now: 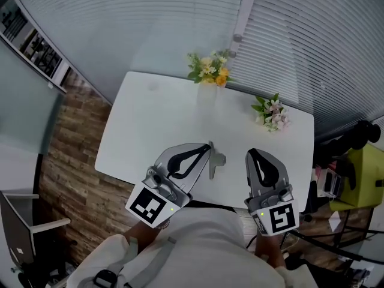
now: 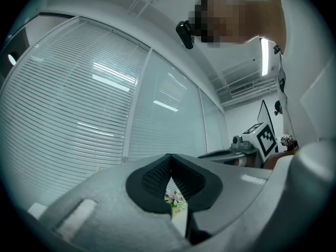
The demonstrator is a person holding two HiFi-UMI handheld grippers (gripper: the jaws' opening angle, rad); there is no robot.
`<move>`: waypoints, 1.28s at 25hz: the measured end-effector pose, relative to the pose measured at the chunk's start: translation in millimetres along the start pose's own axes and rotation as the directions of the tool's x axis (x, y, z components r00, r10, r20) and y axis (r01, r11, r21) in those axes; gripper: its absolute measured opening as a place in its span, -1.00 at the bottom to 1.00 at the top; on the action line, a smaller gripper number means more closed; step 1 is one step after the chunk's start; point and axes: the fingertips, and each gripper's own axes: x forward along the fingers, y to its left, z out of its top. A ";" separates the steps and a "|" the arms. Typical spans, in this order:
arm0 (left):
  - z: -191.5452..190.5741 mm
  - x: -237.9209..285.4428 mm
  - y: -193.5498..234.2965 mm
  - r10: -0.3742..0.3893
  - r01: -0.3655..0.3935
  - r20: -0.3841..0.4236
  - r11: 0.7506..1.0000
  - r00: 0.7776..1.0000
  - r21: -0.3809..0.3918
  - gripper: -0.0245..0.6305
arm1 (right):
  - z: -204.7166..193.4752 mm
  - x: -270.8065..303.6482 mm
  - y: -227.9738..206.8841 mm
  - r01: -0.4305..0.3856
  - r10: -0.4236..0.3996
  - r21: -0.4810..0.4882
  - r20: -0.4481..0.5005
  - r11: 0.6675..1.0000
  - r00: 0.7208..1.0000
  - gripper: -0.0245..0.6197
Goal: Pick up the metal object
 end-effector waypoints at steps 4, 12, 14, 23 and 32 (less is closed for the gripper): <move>-3.4 1.5 -0.2 -0.010 0.010 -0.006 1.000 1.000 0.005 -0.91 | -43.9 9.4 -5.2 0.004 -0.003 0.028 -0.062 1.000 0.998 -0.82; -6.0 4.6 -2.7 -0.024 0.024 -0.009 1.000 1.000 0.000 -0.91 | -142.9 16.9 -7.3 0.015 0.001 0.076 -0.208 0.997 0.978 -0.77; -6.4 4.9 -2.2 -0.025 0.025 -0.008 1.000 1.000 0.000 -0.91 | -165.3 17.9 -7.3 0.020 0.002 0.090 -0.240 0.996 0.971 -0.77; -9.3 3.3 2.7 -0.020 0.020 -0.012 1.000 1.000 -0.006 -0.91 | -250.2 29.0 -3.7 0.021 0.031 0.140 -0.356 0.990 0.934 -0.75; -14.2 -0.4 14.7 -0.002 0.002 -0.022 1.000 1.000 -0.010 -0.91 | -316.0 39.3 2.3 0.036 0.075 0.236 -0.444 0.971 0.893 -0.69</move>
